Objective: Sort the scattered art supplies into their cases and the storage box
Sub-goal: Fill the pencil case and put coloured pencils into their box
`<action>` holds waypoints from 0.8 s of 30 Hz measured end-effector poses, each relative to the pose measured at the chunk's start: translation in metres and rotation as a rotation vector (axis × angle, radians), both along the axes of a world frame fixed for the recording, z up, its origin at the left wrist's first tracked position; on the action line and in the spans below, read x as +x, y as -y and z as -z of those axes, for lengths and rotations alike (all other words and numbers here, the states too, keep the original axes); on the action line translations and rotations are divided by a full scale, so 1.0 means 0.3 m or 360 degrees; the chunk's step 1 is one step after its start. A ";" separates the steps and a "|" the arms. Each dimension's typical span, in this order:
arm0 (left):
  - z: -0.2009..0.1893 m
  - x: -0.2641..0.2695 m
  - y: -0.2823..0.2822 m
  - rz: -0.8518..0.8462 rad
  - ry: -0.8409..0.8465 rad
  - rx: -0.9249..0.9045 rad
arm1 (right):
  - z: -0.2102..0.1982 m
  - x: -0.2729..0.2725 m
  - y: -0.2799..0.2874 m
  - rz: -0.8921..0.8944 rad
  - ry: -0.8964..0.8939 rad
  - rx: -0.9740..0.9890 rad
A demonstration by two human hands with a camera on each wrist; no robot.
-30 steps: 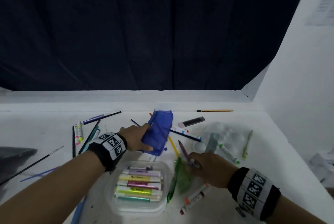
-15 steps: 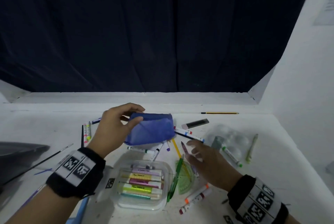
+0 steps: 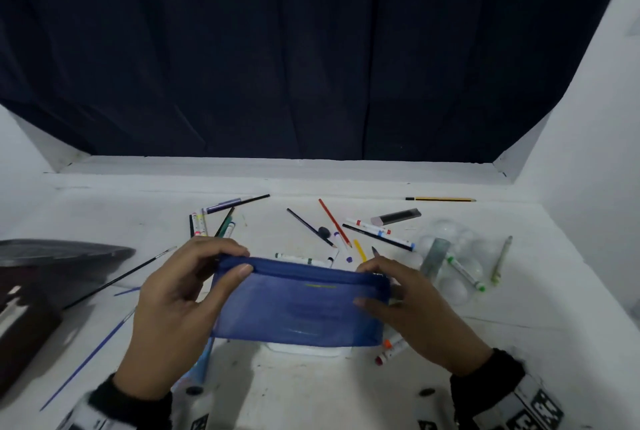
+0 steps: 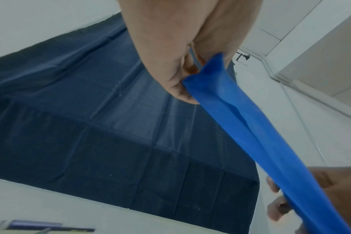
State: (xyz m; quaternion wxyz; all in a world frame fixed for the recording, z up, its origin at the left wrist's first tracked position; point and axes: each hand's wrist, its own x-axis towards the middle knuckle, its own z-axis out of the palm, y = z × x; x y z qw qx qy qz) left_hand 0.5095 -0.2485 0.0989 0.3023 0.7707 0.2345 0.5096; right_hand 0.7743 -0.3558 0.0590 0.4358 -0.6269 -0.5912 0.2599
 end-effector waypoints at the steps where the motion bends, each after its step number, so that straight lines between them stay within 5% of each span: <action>1: 0.013 -0.030 -0.012 -0.0028 -0.0061 0.0001 | -0.005 -0.019 -0.003 0.0018 0.0022 0.0006; 8: 0.071 -0.223 -0.102 -0.0096 -0.0416 -0.0171 | -0.062 -0.145 -0.031 0.0003 -0.0058 0.0097; 17: 0.110 -0.432 -0.183 0.0251 -0.0791 -0.0465 | -0.078 -0.322 -0.078 -0.0156 0.0220 0.0101; 24: 0.142 -0.482 -0.221 0.0546 -0.1085 -0.0431 | -0.029 -0.388 -0.051 -0.0156 0.0468 0.0122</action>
